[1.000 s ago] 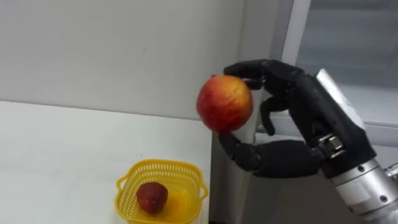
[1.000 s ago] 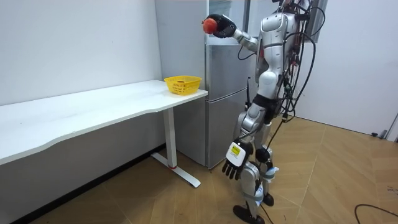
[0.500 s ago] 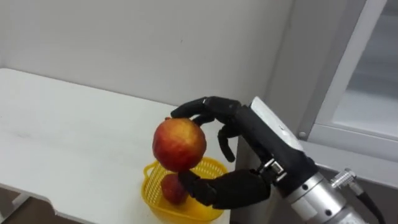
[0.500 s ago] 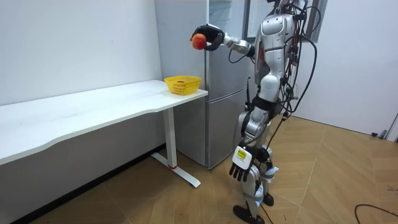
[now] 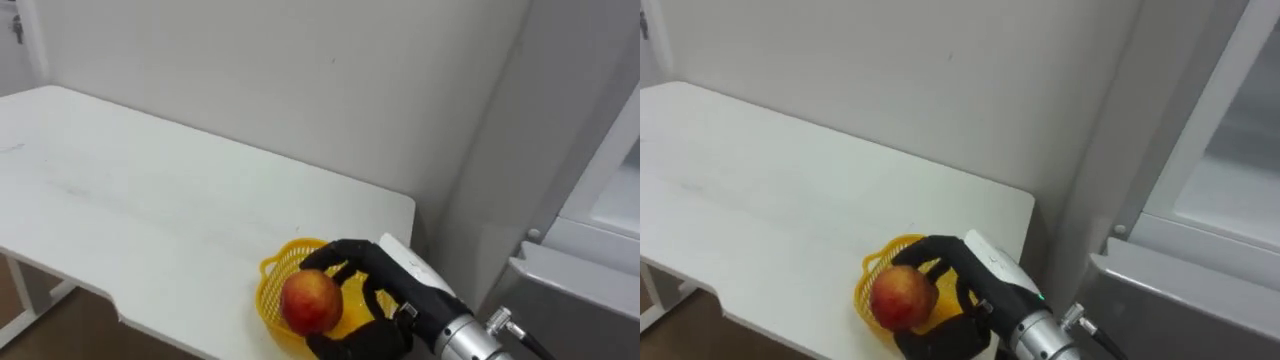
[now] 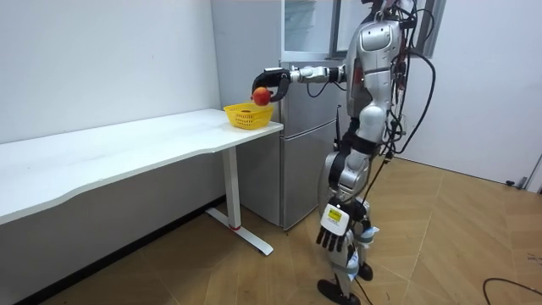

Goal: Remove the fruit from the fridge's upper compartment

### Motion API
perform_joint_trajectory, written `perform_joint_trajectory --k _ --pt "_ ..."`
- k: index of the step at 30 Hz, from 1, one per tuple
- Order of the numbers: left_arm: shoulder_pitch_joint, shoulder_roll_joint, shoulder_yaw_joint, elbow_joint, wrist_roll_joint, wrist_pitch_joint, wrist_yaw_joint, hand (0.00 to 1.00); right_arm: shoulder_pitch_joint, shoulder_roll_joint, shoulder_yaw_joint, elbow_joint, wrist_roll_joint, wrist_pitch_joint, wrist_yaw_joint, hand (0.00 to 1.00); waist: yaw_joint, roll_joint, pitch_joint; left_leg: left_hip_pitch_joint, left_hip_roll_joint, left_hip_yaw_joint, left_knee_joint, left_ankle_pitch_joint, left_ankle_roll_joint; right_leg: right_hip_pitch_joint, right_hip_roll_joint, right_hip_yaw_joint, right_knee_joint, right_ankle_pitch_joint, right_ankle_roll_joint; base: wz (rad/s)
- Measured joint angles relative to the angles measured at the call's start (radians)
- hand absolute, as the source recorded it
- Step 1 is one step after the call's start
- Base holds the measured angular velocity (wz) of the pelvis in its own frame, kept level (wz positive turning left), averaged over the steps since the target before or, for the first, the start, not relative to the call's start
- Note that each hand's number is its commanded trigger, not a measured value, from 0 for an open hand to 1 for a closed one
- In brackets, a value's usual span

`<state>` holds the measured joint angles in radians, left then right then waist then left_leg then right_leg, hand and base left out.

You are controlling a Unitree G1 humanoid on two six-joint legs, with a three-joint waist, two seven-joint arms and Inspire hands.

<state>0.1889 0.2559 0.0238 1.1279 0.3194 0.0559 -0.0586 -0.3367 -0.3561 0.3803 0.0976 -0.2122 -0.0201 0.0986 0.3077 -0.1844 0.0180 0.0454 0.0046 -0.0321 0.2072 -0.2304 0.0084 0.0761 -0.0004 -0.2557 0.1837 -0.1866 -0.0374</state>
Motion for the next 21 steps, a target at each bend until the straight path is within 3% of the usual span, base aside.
perform_joint_trajectory --k 3,7,11,15,21 --pt "0.009 0.011 0.015 0.000 0.001 0.005 -0.010 0.00 -0.003 -0.021 0.000 0.026 0.003 0.001 -0.007 1.00 0.008 -0.013 -0.0024 -0.013 -0.001 -0.008 0.012 0.000 0.000 -0.004 -0.002 -0.020 0.002 0.000 0.000 0.14" --pt "0.026 0.012 0.014 -0.005 0.000 0.011 -0.012 0.00 -0.049 -0.030 0.000 0.091 0.007 0.000 -0.057 1.00 0.005 -0.022 0.0005 -0.018 -0.002 -0.019 0.016 0.000 -0.001 -0.002 -0.004 -0.037 0.001 0.000 0.000 0.09" --pt "0.035 0.012 0.015 -0.010 0.000 0.022 -0.021 0.00 -0.056 -0.043 -0.005 0.123 0.029 -0.003 -0.094 1.00 -0.001 -0.025 0.0005 -0.018 -0.004 -0.044 0.017 0.000 -0.001 0.010 -0.010 -0.050 0.001 0.000 0.000 0.20" --pt "0.036 0.010 0.020 -0.012 0.001 0.026 -0.024 0.00 -0.075 -0.080 -0.008 0.196 0.035 -0.004 -0.101 1.00 0.002 -0.024 0.0014 -0.027 -0.011 -0.061 0.033 0.000 -0.001 0.014 -0.016 -0.073 0.001 -0.001 0.001 0.13" --pt "0.039 0.018 0.033 -0.030 0.029 0.032 -0.037 0.00 -0.098 -0.082 -0.008 0.256 0.016 -0.004 -0.101 1.00 0.006 -0.022 0.0031 -0.039 -0.018 -0.075 0.033 0.000 0.001 0.011 -0.017 -0.094 0.001 -0.002 0.003 0.07"
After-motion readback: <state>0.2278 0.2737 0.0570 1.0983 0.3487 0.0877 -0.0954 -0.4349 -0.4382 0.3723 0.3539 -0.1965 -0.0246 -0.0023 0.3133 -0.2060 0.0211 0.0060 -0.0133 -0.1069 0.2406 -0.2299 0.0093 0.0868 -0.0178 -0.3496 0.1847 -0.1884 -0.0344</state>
